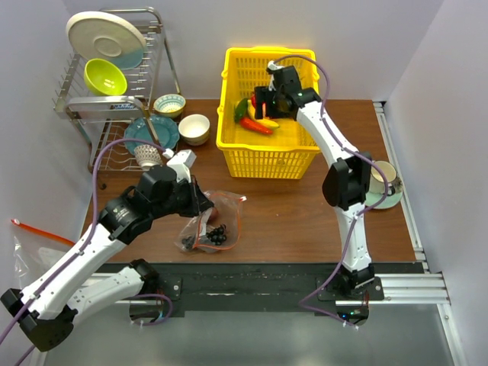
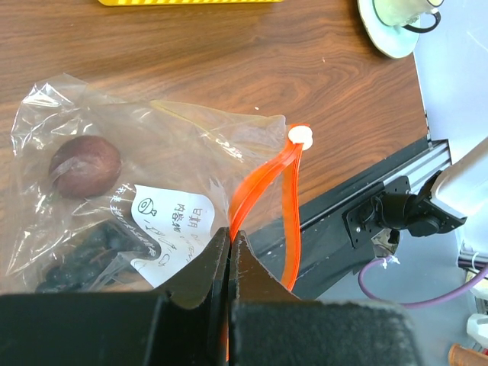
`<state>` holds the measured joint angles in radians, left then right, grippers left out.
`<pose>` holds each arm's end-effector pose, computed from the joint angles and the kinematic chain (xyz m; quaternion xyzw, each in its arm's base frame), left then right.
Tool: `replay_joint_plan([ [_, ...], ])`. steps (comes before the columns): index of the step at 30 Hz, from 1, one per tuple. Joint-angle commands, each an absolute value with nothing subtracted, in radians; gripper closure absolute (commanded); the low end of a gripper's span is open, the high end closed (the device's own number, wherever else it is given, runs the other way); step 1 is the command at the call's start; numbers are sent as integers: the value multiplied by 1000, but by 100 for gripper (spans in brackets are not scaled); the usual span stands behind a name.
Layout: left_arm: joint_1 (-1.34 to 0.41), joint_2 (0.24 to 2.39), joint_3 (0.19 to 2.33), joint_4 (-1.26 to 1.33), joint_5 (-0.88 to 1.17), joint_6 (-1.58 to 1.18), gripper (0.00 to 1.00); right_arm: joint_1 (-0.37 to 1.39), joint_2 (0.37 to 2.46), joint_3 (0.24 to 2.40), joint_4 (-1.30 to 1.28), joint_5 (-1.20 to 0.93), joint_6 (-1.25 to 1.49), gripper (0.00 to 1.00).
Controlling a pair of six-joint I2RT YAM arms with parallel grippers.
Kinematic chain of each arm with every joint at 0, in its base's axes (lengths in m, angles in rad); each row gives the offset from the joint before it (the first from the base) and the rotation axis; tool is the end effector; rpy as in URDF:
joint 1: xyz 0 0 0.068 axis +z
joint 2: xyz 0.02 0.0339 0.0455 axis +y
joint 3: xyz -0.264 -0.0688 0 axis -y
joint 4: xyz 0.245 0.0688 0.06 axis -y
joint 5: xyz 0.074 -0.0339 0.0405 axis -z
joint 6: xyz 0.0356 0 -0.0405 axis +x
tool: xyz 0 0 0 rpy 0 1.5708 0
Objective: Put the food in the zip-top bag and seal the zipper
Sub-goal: Pick up the fake vegetable from the bin.
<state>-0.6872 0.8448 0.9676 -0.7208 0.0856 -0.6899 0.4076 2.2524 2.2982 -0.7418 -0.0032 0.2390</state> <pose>0.1303 -0.1108 0.3389 0.0188 0.8832 -0.3260 0.3366 0.4704 0.2032 0.3194 -0.0769 0.9026 0.1359 0.4012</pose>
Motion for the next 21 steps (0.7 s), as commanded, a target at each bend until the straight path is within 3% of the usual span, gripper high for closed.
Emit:
replay_joint_plan([
  [1,-683,854,994,-713,78,-707,100,397,2307,2364,-698,-20,203,23],
  [7,-684,864,1003,-723,58,-713,100,374,2402,2381,-654,-20,175,30],
  [21,-683,914,1015,-709,61,-712,100,367,2577,2438,-606,-81,187,31],
])
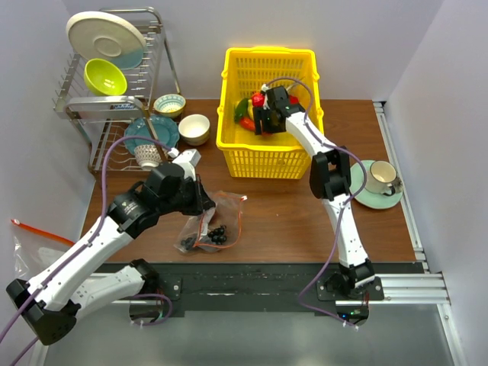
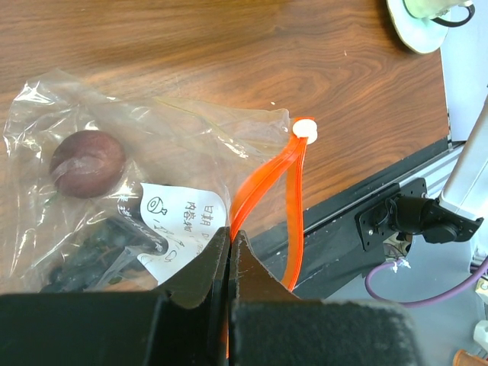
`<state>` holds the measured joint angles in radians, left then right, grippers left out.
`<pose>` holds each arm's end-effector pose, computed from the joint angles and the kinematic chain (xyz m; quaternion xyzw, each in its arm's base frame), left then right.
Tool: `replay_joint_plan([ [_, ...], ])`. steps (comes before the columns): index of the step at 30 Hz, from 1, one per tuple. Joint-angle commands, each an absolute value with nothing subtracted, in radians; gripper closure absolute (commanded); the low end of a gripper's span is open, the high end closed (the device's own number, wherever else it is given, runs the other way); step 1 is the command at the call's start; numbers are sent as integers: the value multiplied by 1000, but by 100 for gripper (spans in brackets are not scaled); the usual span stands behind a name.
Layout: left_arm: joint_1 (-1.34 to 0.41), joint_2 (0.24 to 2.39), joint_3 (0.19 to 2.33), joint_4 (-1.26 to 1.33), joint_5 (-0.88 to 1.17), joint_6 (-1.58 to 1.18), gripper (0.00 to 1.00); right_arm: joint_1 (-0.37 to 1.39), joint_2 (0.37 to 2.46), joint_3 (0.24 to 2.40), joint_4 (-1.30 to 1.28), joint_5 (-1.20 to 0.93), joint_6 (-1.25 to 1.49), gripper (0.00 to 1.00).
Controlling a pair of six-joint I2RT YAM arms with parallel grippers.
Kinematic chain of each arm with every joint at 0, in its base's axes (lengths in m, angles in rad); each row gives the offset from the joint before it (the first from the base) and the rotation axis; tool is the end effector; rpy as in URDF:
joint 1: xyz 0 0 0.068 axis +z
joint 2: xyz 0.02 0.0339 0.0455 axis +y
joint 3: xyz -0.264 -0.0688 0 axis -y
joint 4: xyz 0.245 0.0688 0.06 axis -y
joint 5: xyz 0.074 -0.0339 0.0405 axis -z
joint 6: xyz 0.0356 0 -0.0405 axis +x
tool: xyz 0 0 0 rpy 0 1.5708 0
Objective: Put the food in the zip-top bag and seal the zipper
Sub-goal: Pick up the fake vegetable from the bin, then place the fake vegetable in the zipper food storage bag.
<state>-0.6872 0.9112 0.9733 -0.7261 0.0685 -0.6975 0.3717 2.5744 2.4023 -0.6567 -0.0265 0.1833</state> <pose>0.1417 -0.1194 0.3297 0.0104 0.8985 -0.3031 0.3173 0.5292 0.2073 0.1917 -0.0924 0.9273 0.1112 0.3453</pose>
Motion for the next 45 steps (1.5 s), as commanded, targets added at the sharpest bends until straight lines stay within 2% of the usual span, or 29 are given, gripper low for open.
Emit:
replay_joint_plan([
  [1,-683,914,1015,-706,63,-712,100,367,2583,2436,-604,-86,190,32],
  [3,-683,916,1017,-704,63,-709,100,367,2588,2437,-604,-106,190,34],
  [5,-683,916,1017,-706,63,-707,100,368,2583,2422,-598,-135,192,42],
  [6,-684,916,1017,-707,64,-707,100,370,2570,2413,-598,-146,189,48],
  [7,-684,914,1017,-707,63,-706,100,368,2557,2404,-595,-159,189,61],
  [9,-684,913,1016,-709,61,-707,100,370,2516,2358,-569,-172,190,70],
  [10,-684,910,1014,-707,60,-707,100,371,2470,2309,-543,-175,190,80],
  [12,-684,905,1012,-709,60,-709,100,370,2432,2264,-534,-175,190,89],
  [13,-683,905,1014,-707,61,-709,100,370,2396,2257,-543,-175,189,97],
  [14,-683,904,1014,-707,60,-709,100,370,2382,2250,-551,-178,189,100],
  [29,-683,890,1019,-706,64,-709,100,371,2044,2036,-610,-328,196,100],
  [39,-684,867,1014,-704,54,-703,100,399,1629,1654,-526,-468,227,100],
  [45,-684,871,1020,-706,55,-706,100,488,1384,1456,-485,-535,233,100],
])
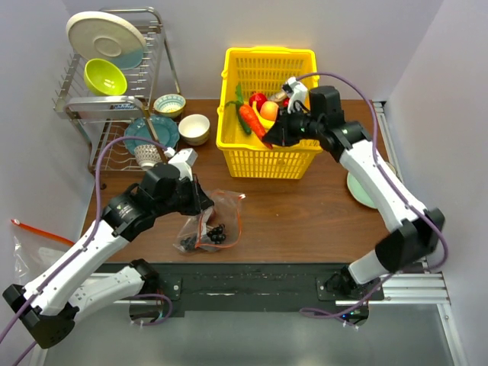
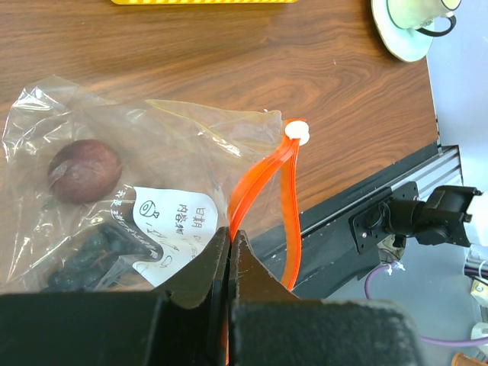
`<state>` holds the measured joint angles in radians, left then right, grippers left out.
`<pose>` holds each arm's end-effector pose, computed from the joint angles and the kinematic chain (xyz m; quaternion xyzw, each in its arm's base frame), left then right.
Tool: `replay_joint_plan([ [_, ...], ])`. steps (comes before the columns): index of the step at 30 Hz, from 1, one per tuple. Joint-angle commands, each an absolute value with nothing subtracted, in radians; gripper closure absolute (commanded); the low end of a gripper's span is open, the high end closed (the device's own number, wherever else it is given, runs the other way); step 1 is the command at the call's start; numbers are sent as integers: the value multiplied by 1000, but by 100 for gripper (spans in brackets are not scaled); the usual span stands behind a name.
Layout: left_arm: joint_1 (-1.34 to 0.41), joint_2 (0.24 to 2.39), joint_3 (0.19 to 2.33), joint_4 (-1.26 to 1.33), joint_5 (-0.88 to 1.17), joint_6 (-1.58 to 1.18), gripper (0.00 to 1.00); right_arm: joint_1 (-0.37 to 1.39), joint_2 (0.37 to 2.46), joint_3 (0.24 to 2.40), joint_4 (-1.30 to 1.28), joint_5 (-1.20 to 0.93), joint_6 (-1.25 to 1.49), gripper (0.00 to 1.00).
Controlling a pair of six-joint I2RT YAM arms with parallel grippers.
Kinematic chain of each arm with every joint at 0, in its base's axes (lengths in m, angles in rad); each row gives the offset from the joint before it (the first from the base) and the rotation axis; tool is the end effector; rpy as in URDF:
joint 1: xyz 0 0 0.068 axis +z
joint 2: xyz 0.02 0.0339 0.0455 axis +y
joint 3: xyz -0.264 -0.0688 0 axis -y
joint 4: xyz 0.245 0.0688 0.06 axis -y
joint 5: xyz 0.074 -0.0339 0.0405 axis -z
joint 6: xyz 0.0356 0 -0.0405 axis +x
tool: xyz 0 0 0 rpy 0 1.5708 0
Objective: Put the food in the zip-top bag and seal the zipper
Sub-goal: Place the fake vegetable in the zipper food storage bag.
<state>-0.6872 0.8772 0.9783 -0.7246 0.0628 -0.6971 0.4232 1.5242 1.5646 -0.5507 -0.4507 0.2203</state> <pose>0.1361 -0.1145 0.3370 0.0099 0.8895 -0.3125 0.3332 0.3060 0.1548 0.3953 -0.1976 0.8251 0.3388 0.4067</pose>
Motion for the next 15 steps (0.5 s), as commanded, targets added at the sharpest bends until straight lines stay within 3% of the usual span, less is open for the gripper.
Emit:
replay_joint_plan([
  [1,-683,873,1022,-706,54,-706,100,505,1358,1430,-479,-535,233,100],
  [15,-684,894,1032,-703,49,-732,100,689,996,970,-201,-650,422,100],
])
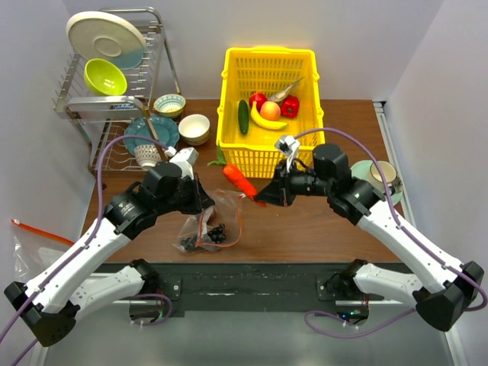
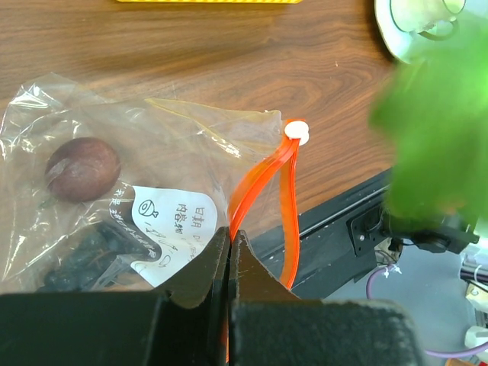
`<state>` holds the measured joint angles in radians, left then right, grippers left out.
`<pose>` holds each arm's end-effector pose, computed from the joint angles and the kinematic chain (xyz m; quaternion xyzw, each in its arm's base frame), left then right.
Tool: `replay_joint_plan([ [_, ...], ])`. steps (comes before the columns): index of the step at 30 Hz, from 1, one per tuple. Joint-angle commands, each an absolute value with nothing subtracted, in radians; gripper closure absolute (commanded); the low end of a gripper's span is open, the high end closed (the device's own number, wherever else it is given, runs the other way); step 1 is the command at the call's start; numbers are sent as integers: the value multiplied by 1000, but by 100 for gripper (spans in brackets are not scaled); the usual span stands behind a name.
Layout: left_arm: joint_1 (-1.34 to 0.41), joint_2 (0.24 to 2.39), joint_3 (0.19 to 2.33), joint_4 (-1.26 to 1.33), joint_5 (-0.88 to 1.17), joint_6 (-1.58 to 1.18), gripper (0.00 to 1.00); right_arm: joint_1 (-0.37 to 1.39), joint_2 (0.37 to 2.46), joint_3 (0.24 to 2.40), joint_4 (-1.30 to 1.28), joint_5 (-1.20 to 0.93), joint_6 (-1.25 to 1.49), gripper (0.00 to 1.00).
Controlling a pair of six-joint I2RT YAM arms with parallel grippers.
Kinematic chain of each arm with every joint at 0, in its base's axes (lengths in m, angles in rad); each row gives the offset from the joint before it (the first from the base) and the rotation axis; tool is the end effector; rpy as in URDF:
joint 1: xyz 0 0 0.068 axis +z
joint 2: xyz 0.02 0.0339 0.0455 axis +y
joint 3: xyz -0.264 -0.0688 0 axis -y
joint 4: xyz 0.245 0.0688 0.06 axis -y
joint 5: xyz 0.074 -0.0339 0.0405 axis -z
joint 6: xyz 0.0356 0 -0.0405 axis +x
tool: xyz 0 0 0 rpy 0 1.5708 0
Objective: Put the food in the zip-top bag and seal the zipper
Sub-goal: Place the fake vegetable in the zipper food storage bag.
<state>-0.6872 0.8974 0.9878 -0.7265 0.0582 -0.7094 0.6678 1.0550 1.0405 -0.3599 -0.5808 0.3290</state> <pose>0.1394 -0.1171 0.3367 0.0032 0.8925 -0.3094 0.3282 0.1702 0.1591 0.3616 -0.2924 0.7532 0.4658 0.3608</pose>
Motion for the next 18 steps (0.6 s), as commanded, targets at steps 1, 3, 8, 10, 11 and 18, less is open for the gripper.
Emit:
replay_joint_plan([
  [1,-683,894,1031,-703,49,-732,100,701,988,951,-177,-661,437,100],
  [3,-684,893,1032,-703,44,-735,100,718,976,902,-111,-664,474,100],
  [8,-684,896,1035,-704,31,-749,100,793,969,804,47,-634,549,100],
  [10,-683,899,1045,-703,29,-749,100,836,982,785,101,-608,554,100],
  [11,-683,903,1048,-703,28,-749,100,848,1003,776,109,-595,554,100],
  [18,-683,905,1057,-700,43,-756,100,939,1126,810,101,-482,503,99],
])
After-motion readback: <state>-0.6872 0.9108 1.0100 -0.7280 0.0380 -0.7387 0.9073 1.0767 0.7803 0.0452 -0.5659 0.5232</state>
